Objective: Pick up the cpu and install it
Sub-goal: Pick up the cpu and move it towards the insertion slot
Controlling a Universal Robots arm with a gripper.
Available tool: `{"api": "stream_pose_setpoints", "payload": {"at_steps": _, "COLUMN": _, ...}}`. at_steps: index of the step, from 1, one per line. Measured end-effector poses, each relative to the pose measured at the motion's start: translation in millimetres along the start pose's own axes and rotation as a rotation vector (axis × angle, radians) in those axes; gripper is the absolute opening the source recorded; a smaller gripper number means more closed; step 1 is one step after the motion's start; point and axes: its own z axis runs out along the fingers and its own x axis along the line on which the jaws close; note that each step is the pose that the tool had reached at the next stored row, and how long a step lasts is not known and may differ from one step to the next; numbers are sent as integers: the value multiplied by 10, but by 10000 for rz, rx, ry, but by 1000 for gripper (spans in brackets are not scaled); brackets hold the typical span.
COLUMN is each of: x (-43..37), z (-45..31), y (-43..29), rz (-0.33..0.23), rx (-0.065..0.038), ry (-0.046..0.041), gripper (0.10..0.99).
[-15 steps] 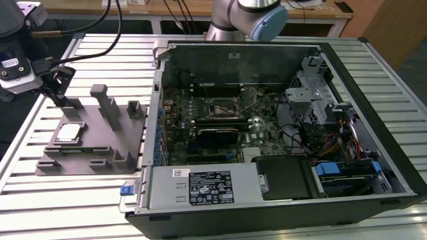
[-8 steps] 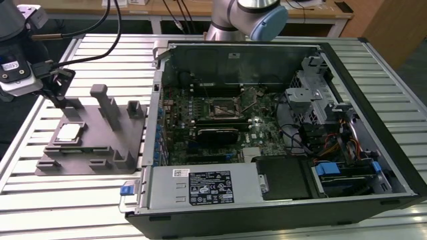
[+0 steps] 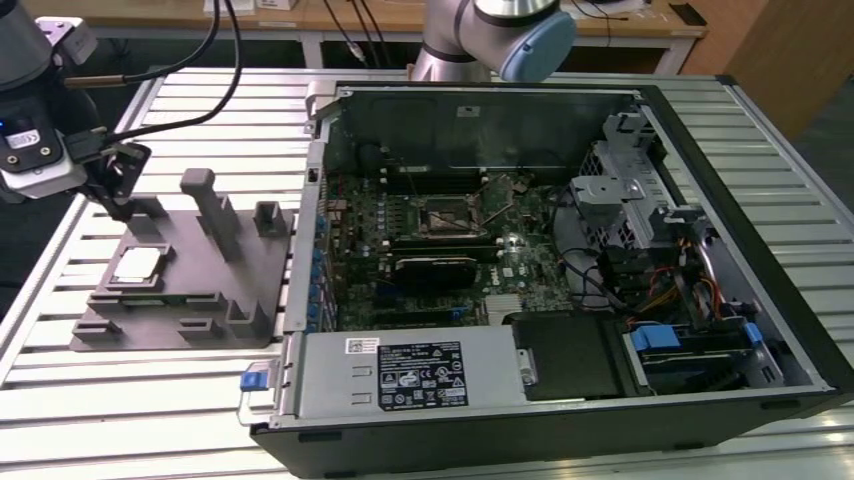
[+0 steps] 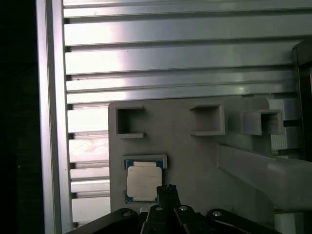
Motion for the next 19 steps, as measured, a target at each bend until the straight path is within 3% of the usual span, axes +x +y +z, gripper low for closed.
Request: {"api": "stream_pose_setpoints", "payload": {"at_steps": 19, "x": 66, "z": 186, "y": -13, "rz": 0, "rx": 0, "ry": 0, "gripper": 106}}
